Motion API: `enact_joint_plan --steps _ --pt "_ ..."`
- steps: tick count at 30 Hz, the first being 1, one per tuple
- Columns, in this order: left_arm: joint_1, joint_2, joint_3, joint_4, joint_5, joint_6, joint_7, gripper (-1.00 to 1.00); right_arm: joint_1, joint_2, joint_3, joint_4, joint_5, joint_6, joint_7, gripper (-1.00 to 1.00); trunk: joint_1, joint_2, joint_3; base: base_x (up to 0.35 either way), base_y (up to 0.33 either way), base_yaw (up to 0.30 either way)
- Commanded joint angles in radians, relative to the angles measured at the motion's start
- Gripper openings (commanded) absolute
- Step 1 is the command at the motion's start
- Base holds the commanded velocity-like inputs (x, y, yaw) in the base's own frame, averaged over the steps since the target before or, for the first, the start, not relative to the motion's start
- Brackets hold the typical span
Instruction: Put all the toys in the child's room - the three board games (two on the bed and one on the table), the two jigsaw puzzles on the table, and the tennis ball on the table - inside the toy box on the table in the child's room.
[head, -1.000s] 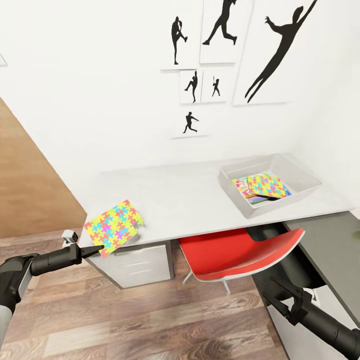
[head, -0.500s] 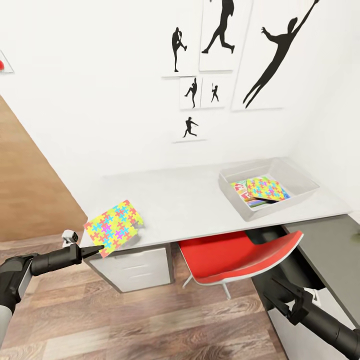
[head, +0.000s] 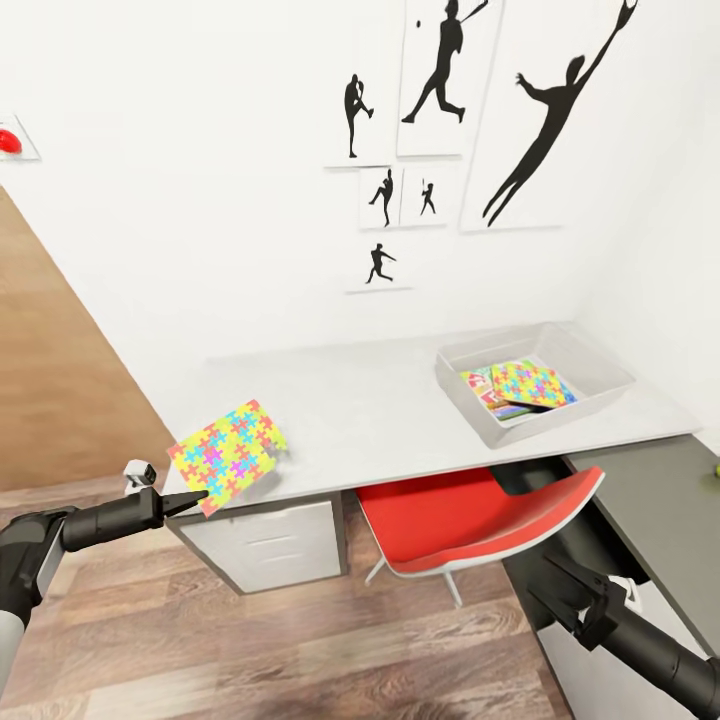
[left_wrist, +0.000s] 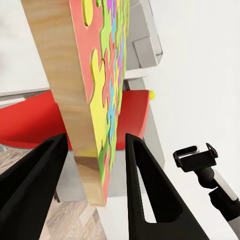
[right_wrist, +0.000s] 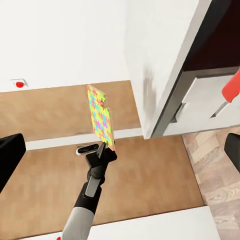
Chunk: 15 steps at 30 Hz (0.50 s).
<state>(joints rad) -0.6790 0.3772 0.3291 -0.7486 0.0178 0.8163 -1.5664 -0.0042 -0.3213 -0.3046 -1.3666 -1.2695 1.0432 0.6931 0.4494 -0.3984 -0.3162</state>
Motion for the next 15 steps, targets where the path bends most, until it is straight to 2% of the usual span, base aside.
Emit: enact_joint_plan --steps 1,15 --pt "-0.001 0.0 0.0 0.0 -0.001 0.011 -0.004 -1.0 0.0 0.0 -0.001 0.0 0.004 0.004 0.005 1.0 0.001 -0.002 0.0 0.0 0.0 0.0" --pt "-0.001 0.0 -0.001 0.0 0.0 0.011 -0.004 -1.0 0.001 0.001 -0.014 0.0 0.004 0.004 0.007 1.0 0.001 -0.002 0.023 0.0 0.0 0.0"
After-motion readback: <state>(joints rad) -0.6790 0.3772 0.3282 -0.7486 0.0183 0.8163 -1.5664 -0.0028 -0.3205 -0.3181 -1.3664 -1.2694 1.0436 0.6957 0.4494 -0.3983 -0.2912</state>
